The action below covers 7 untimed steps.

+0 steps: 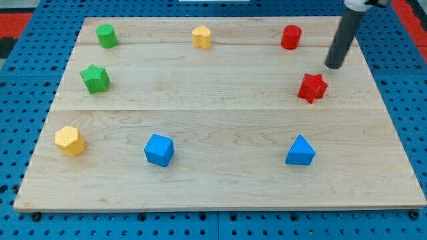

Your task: Drag red circle and blue cube towards the red star

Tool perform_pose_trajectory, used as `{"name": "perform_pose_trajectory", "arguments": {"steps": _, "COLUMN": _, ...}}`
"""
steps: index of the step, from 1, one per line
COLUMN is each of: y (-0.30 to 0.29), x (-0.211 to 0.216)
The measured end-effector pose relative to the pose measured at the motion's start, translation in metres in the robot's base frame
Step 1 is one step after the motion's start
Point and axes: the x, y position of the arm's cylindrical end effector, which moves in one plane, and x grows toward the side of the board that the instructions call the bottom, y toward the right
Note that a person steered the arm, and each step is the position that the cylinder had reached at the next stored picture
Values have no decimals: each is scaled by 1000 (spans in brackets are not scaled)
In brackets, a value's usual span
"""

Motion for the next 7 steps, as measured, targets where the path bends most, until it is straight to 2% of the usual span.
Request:
{"name": "perform_pose_trajectory", "arguments": {"steps": 3, "y": 1, "x": -3}}
{"name": "perform_pose_trajectory", "arguments": {"steps": 4, "y": 41, "x": -17}}
{"name": "perform_pose_trajectory", "arguments": {"steps": 5, "y": 77, "x": -70}}
{"name": "perform_pose_trajectory", "arguments": {"steps": 6, "y": 55, "x": -119}}
{"name": "perform_pose_trajectory", "arguments": {"steps": 7, "y": -15, "x": -115}}
